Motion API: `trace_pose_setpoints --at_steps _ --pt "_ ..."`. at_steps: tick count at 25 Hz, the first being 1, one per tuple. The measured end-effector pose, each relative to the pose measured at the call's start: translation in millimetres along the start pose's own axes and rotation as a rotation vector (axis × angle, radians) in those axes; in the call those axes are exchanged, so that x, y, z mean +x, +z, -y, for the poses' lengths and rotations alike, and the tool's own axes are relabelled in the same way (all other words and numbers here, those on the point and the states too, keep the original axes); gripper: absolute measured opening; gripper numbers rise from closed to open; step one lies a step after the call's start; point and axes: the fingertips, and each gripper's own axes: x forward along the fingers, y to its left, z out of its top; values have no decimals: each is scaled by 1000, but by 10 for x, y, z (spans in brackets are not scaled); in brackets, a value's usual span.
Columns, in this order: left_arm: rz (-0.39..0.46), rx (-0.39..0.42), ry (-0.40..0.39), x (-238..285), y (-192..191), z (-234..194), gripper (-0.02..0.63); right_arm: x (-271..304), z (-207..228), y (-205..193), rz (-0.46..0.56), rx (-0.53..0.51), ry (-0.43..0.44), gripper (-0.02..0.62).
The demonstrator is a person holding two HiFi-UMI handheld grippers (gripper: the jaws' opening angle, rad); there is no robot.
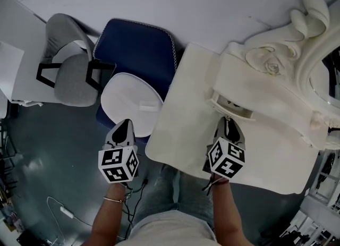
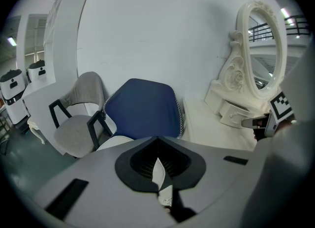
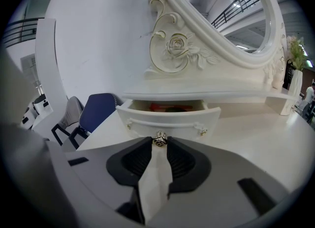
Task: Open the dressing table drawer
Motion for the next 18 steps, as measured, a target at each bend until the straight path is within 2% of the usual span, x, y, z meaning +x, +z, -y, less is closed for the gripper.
trace_pose_setpoints --at_steps 18 --pt "4 -1 -2 -118 -79 39 20 -125 -31 -116 -2 6 15 104"
